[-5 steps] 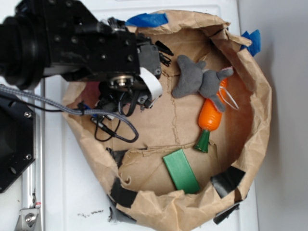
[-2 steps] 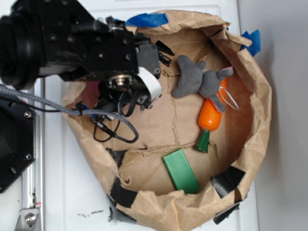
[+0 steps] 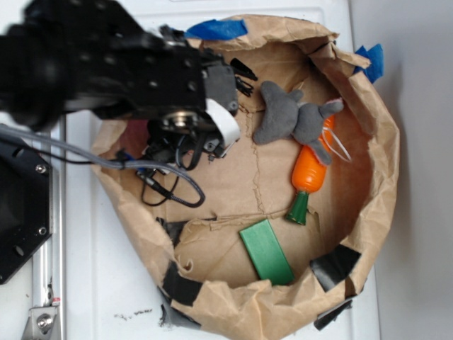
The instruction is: Grab the shell.
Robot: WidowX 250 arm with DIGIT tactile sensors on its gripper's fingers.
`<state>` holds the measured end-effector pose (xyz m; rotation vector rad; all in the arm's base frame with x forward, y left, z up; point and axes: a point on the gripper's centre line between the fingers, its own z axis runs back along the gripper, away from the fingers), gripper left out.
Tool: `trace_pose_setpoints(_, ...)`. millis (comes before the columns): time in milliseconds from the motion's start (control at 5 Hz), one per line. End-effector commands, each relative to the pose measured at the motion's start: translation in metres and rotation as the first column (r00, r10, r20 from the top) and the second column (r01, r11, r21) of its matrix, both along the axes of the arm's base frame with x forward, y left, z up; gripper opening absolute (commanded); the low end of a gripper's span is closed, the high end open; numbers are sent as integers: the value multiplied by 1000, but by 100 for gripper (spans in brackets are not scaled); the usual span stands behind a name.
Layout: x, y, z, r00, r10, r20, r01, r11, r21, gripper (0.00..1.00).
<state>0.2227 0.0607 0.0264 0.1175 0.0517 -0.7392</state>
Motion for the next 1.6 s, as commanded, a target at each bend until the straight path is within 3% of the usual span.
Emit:
trace_pose_setpoints(0, 3, -2, 9, 998, -1, 59, 0, 1000, 8, 0)
trace_pose_setpoints(400, 6, -3, 14, 998, 1, 67, -1, 1000, 0, 0)
trace_pose_setpoints(800, 32, -48, 105, 961, 193, 200, -173, 978, -112, 0)
trace_pose_setpoints(1000, 40, -55, 130, 890, 422, 172, -395, 903, -170, 0)
trace_pose_setpoints(1200, 39, -47, 141, 783, 613, 111, -571, 777, -265, 0)
trace_pose_setpoints(1400, 35, -46, 151, 723, 686, 85, -631, 705, -325, 0)
